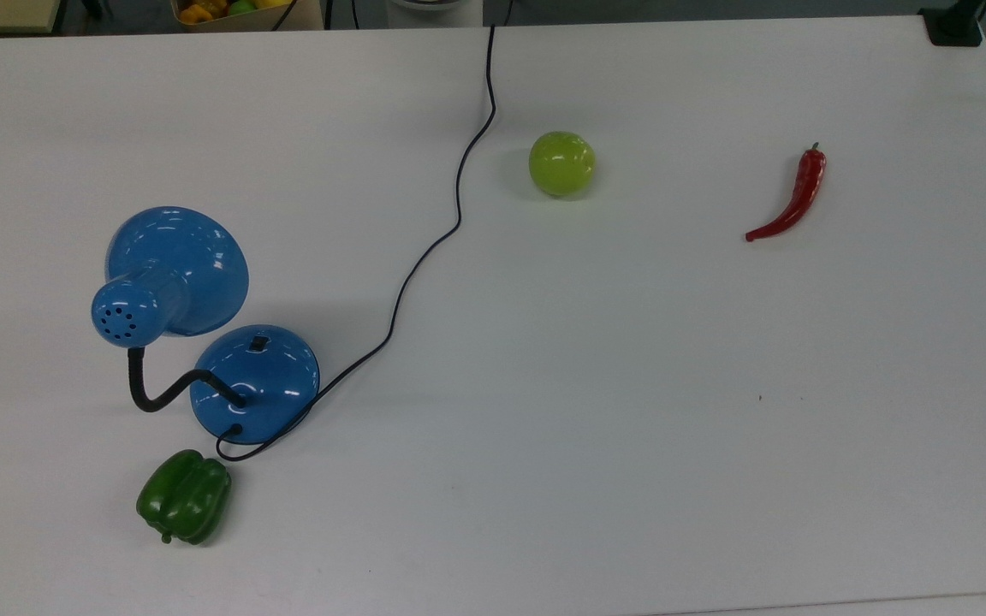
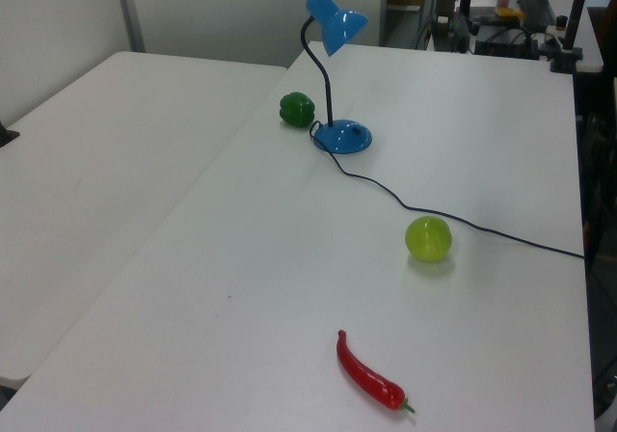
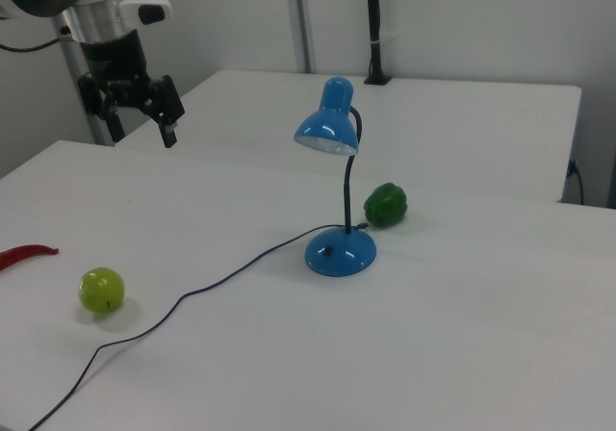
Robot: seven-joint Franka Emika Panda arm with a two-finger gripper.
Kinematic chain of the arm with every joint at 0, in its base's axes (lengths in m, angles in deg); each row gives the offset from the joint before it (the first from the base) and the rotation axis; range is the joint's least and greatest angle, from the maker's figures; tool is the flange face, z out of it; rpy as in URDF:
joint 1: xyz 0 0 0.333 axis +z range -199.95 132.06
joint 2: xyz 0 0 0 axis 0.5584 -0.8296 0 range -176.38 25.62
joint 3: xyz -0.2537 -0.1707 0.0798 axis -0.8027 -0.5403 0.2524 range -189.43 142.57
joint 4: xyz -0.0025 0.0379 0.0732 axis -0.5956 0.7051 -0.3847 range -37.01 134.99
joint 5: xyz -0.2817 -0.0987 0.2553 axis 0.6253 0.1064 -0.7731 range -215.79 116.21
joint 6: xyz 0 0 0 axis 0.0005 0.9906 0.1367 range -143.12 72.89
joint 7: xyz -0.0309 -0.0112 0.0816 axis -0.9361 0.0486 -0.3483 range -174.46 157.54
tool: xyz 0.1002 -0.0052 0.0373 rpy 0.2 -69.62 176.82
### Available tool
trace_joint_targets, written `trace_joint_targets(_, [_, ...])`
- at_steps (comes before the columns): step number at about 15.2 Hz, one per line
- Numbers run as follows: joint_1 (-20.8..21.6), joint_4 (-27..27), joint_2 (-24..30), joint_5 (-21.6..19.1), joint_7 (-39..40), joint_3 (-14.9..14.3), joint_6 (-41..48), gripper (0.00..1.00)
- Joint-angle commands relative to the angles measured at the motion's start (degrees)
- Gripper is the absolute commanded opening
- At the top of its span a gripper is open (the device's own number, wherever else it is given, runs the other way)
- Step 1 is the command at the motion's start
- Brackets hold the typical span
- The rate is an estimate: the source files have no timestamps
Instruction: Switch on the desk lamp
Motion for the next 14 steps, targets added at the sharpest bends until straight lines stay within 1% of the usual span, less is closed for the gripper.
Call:
trace_joint_targets(1, [1.0, 2.0, 1.3, -1.0, 2.4, -1.1, -1.9, 0.94])
trace_joint_targets(2, [1.0, 2.0, 1.3, -1.0, 2.5, -1.1, -1.9, 0.93])
trace_joint_targets(3, [1.0, 2.0, 1.3, -1.0, 2.5, -1.1, -1.9, 0.88])
trace_joint_targets(4, [1.0, 2.0, 1.3, -1.0, 2.5, -1.1, -2.0, 0.85])
trace_joint_targets(5, [1.0, 2.0, 1.3, -1.0, 2.4, -1.1, -2.1, 0.8])
trace_joint_targets(6, [1.0, 2.1, 1.3, -1.0, 2.4, -1.1, -2.5, 0.72])
trace_joint_targets(7, [1.0, 2.1, 1.3, -1.0, 2.4, -1.1, -2.9, 0.67])
trace_joint_targets(9, [0.9, 2.1, 1.1, -1.0, 2.4, -1.1, -3.3, 0.52])
trace_joint_targets(11, [0.7, 2.2, 1.0, -1.1, 2.3, -1.1, -4.4, 0.27])
trace_joint_targets(12, [0.6, 2.2, 1.0, -1.1, 2.3, -1.1, -4.4, 0.17])
trace_joint_targets(13, [0.4, 2.2, 1.0, -1.3, 2.3, -1.1, -4.4, 0.09])
trace_joint_targets(14, [0.3, 2.2, 1.0, -1.8, 2.3, -1.1, -4.4, 0.05])
